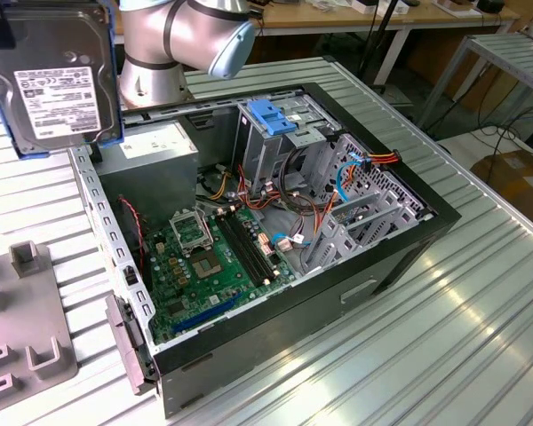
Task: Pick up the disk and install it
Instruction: 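Pick up the disk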
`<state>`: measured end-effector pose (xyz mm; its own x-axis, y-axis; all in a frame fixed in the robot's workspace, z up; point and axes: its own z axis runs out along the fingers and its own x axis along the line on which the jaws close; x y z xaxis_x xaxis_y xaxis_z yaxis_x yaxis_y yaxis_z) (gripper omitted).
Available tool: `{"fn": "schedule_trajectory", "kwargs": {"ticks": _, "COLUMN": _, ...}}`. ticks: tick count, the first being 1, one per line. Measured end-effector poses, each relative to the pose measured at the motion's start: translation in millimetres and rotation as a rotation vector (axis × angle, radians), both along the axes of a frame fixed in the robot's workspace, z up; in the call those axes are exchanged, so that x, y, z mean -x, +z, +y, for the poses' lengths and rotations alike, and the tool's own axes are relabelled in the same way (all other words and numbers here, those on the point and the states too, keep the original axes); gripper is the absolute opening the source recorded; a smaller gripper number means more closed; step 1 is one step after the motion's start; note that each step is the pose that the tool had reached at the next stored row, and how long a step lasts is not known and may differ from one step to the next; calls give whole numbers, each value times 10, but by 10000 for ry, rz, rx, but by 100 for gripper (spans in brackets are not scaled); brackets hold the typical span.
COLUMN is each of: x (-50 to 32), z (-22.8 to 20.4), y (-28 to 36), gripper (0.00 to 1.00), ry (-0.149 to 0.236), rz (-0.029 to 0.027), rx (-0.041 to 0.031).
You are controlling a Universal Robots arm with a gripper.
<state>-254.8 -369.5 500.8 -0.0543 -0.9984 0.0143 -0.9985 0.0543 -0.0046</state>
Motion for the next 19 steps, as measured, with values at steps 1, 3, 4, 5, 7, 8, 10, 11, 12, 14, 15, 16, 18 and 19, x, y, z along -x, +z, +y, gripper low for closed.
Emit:
{"fn": "schedule_trajectory", "kwargs": {"ticks": 1, "x": -63, "z": 0, "y": -2, "gripper": 37, "ry": 0, "rz": -1, "rx": -1}}
{"fn": "schedule_trajectory", "kwargs": {"ticks": 3, "x": -162, "z": 0, "y": -6, "gripper": 37, "ry": 0, "rz": -2, "rx": -1}}
{"fn": "schedule_trajectory", "kwargs": {"ticks": 4, "x": -208, "z": 0, "y": -6, "gripper": 37, "ry": 0, "rz": -1, "rx": -1}}
{"fn": "schedule_trajectory", "kwargs": {"ticks": 5, "x": -258, "z": 0, "y": -8, "gripper": 37, "ry": 0, "rz": 0, "rx": -1}}
{"fn": "schedule_trajectory", "kwargs": {"ticks": 7, "x": -376, "z": 0, "y": -12, "gripper": 37, "ry": 0, "rz": -2, "rx": -1}}
{"fn": "schedule_trajectory", "kwargs": {"ticks": 8, "x": -421, "z": 0, "y": -13, "gripper": 37, "ry": 0, "rz": -2, "rx": -2}}
{"fn": "schedule_trajectory", "kwargs": {"ticks": 10, "x": -525, "z": 0, "y": -16, "gripper": 37, "ry": 0, "rz": 0, "rx": 0}}
{"fn": "schedule_trajectory", "kwargs": {"ticks": 11, "x": -569, "z": 0, "y": -17, "gripper": 37, "ry": 0, "rz": -1, "rx": -1}}
{"fn": "schedule_trajectory", "kwargs": {"ticks": 12, "x": -661, "z": 0, "y": -21, "gripper": 37, "ry": 0, "rz": -2, "rx": -1}}
{"fn": "schedule_trajectory", "kwargs": {"ticks": 14, "x": -841, "z": 0, "y": -26, "gripper": 37, "ry": 1, "rz": -2, "rx": -1}}
{"fn": "schedule_trajectory", "kwargs": {"ticks": 15, "x": -879, "z": -4, "y": -28, "gripper": 37, "ry": 0, "rz": -1, "rx": 0}}
{"fn": "schedule_trajectory", "kwargs": {"ticks": 16, "x": -898, "z": -8, "y": -30, "gripper": 37, "ry": 0, "rz": -2, "rx": -1}}
{"fn": "schedule_trajectory", "kwargs": {"ticks": 18, "x": -936, "z": -18, "y": -34, "gripper": 37, "ry": -1, "rz": -1, "rx": -2}}
{"fn": "schedule_trajectory", "kwargs": {"ticks": 19, "x": -951, "z": -24, "y": -36, "gripper": 37, "ry": -1, "rz": -2, "rx": -3}}
